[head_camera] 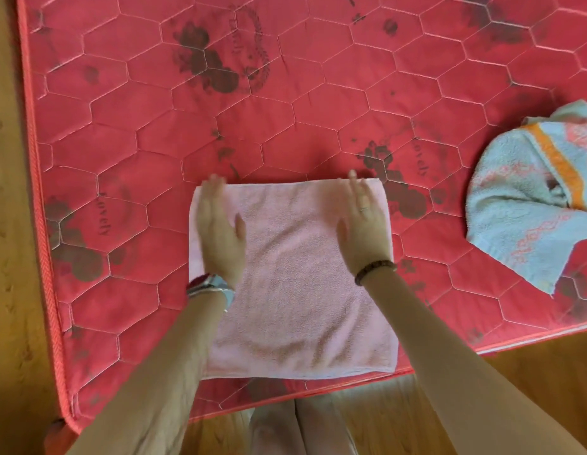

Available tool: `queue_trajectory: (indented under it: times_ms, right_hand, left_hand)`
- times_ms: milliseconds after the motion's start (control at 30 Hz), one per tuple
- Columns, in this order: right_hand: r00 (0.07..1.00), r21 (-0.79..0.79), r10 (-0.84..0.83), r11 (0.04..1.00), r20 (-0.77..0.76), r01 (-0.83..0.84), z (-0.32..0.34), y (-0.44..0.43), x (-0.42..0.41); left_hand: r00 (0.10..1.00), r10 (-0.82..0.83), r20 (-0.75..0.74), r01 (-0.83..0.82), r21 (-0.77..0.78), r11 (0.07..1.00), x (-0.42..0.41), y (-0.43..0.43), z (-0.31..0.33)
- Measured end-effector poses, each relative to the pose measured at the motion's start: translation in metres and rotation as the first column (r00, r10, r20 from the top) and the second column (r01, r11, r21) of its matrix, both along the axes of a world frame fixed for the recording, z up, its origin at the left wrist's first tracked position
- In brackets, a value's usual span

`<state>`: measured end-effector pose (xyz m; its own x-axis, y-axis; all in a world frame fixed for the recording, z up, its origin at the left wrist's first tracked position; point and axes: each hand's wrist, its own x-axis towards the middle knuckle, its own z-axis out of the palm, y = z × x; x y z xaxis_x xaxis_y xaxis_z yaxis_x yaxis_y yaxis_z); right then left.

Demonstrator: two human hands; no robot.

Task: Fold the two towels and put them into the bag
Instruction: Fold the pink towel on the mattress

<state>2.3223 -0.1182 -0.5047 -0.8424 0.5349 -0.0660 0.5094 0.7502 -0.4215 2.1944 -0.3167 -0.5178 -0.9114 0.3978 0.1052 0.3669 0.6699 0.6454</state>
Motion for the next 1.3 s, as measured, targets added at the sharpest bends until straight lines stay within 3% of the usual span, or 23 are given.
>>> queue_trajectory:
  times_ms: [67,133,300,500,733,800,933,1033,1167,1300]
  right_hand:
    - [0.992,-0.004,0.125,0.992,0.010,-0.125,-0.012,-0.023,-0.009]
    - [0.981,-0.024,0.193,0.981,0.024,-0.192,-0.026,-0.043,-0.015]
    - [0.972,0.053,0.192,0.978,0.133,-0.200,-0.044,-0.039,-0.004]
    - [0.973,0.162,-0.005,0.986,0.231,-0.034,-0.041,0.017,0.027]
    - [0.959,0.188,-0.168,0.974,0.226,0.126,-0.039,0.034,0.040]
    - [0.971,0.198,-0.141,0.975,0.192,0.102,-0.032,0.018,0.039]
    - [0.990,0.084,0.074,0.993,0.123,-0.085,-0.027,-0.046,0.038]
    - [0.973,0.050,0.181,0.981,0.142,-0.189,-0.036,-0.095,0.043]
    - [0.978,0.068,0.131,0.987,0.160,-0.144,-0.040,-0.110,0.062]
    - [0.966,0.116,0.044,0.990,0.256,-0.076,-0.036,-0.084,0.095]
  left_hand:
    - [0.974,-0.227,0.018,0.228,-0.084,0.970,0.022,0.024,-0.008]
    - [0.938,-0.347,0.021,0.343,-0.205,0.916,0.043,0.038,-0.021]
    - [0.919,-0.389,-0.070,0.322,-0.439,0.839,0.047,0.032,-0.040]
    - [0.958,-0.284,-0.050,0.228,-0.472,0.851,0.002,-0.007,-0.047]
    - [0.971,-0.238,-0.033,0.190,-0.501,0.844,-0.016,-0.040,-0.042]
    - [0.962,-0.266,-0.056,0.200,-0.513,0.835,-0.002,-0.034,-0.036]
    - [0.931,-0.357,-0.079,0.292,-0.427,0.856,0.058,-0.012,-0.030]
    - [0.918,-0.388,-0.084,0.312,-0.453,0.835,0.097,-0.006,-0.034]
    - [0.963,-0.260,-0.069,0.211,-0.410,0.887,0.116,-0.030,-0.038]
    - [0.963,-0.267,-0.022,0.225,-0.477,0.850,0.114,-0.079,-0.036]
